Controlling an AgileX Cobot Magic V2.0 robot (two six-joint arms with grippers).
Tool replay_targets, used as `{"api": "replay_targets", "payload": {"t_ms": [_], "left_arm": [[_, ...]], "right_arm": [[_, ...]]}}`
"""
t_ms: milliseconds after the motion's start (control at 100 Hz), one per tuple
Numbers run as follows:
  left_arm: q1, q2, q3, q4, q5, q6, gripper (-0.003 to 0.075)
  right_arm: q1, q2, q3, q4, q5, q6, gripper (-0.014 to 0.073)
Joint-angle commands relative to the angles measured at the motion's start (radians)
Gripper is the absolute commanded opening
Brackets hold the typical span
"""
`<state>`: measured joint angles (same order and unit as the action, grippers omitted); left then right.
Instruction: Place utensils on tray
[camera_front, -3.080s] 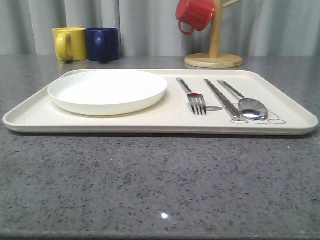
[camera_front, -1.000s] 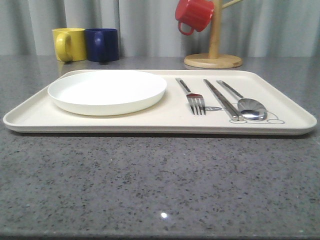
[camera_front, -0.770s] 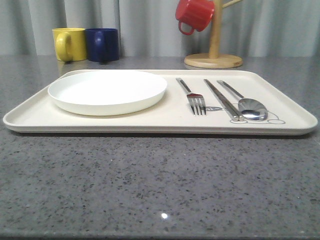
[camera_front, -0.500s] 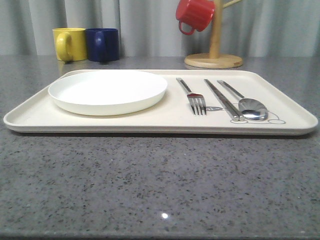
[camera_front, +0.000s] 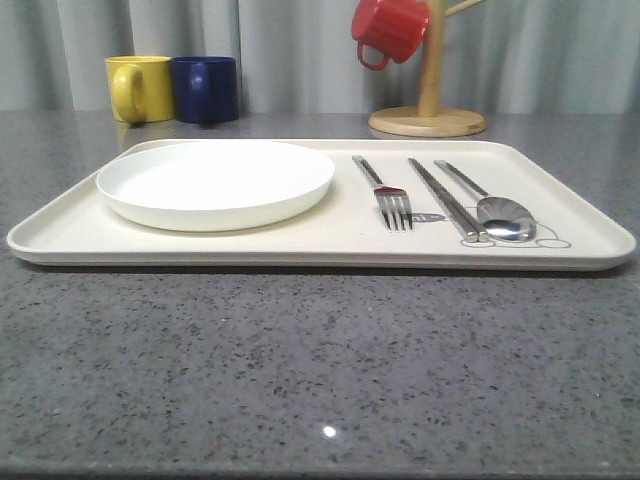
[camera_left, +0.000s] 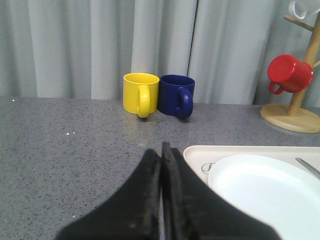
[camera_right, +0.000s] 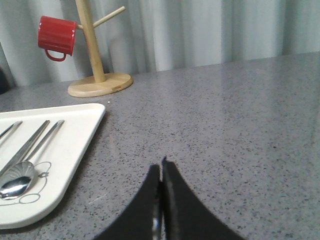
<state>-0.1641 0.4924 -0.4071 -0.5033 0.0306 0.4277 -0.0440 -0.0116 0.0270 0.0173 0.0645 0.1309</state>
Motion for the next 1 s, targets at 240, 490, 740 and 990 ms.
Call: {"api": "replay_targets", "payload": {"t_ms": [240, 490, 740, 990], "left_arm": [[-0.005, 0.004, -0.002, 0.007, -0.176, 0.001, -0.0018], [-0.005, -0.092, 0.143, 0.514, -0.219, -0.408, -0.0018], [0.012, -0.262, 0.291, 0.612, -0.219, -0.453, -0.0018], [0.066, -0.464, 0.424, 0.623, -0.212, -0.453, -0.0018]], "right_arm": [[-0.006, -0.02, -0.018, 0.001, -0.087, -0.012, -0.0068], [-0.006, -0.02, -0.018, 0.001, -0.086, -0.012, -0.0068], [-0.006, -0.02, -0.018, 0.001, -0.086, -0.012, -0.0068], [-0.006, -0.02, -0.018, 0.001, -0.086, -0.012, -0.0068]]}}
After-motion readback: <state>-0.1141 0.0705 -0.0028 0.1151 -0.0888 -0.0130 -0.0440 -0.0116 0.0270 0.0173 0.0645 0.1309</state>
